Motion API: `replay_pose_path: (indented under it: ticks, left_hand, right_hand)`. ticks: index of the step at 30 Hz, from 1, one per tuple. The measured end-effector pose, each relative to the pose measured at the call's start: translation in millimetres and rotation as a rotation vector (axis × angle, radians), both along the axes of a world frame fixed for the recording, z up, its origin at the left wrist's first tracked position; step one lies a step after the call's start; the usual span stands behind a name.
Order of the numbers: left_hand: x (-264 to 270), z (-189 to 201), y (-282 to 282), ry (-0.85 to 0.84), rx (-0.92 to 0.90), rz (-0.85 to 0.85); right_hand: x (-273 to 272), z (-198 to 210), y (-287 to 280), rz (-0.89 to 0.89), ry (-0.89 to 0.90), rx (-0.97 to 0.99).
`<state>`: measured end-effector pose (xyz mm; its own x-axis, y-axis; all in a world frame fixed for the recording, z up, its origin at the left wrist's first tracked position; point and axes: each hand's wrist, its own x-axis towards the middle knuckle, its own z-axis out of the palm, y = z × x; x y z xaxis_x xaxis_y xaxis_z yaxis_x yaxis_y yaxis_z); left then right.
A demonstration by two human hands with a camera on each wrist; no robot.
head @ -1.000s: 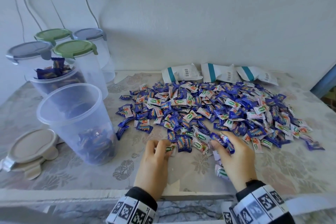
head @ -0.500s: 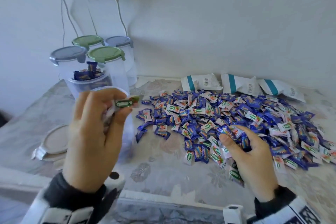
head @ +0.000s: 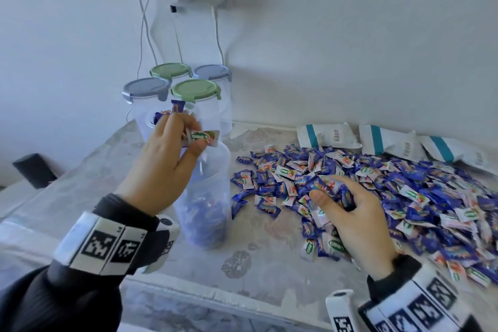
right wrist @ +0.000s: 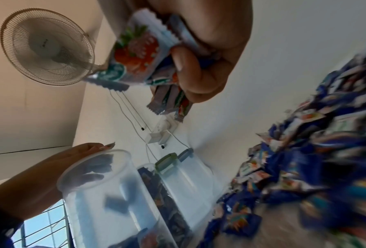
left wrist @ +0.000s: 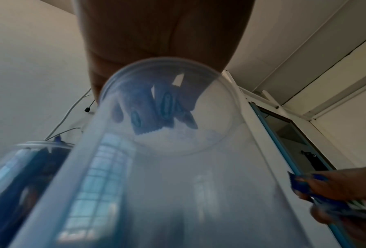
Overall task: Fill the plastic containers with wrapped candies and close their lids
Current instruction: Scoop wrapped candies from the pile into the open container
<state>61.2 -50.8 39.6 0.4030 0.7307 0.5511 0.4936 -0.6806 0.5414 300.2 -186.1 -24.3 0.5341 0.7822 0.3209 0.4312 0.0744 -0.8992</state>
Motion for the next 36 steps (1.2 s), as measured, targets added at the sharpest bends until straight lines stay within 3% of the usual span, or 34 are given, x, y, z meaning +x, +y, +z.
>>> replay_pose_path:
  ticks: [6, 11, 14, 19, 36]
  left_hand:
    - [-14, -3, 0, 0.061, 0.047, -0.006]
    - [-25, -16, -7, -0.08, 0.043, 0.014]
    - [-31, -24, -10, -0.065, -0.098, 0.059]
    - [-33, -33, -14, -0.098, -0.303, -0.016]
    - [-31, -41, -13, -0.255, -0.373, -0.056]
  right_hand:
    - [-19, 38, 49, 0.158, 0.01, 0.108]
    - [-52, 80, 96, 0.25, -0.041, 0.281]
    - [-75, 93, 121, 0.278, -0.052, 0.354]
    - [-108, 90, 148, 0.272, -0.069, 0.463]
    - [-113, 69, 134, 0.698, -0.08, 0.332]
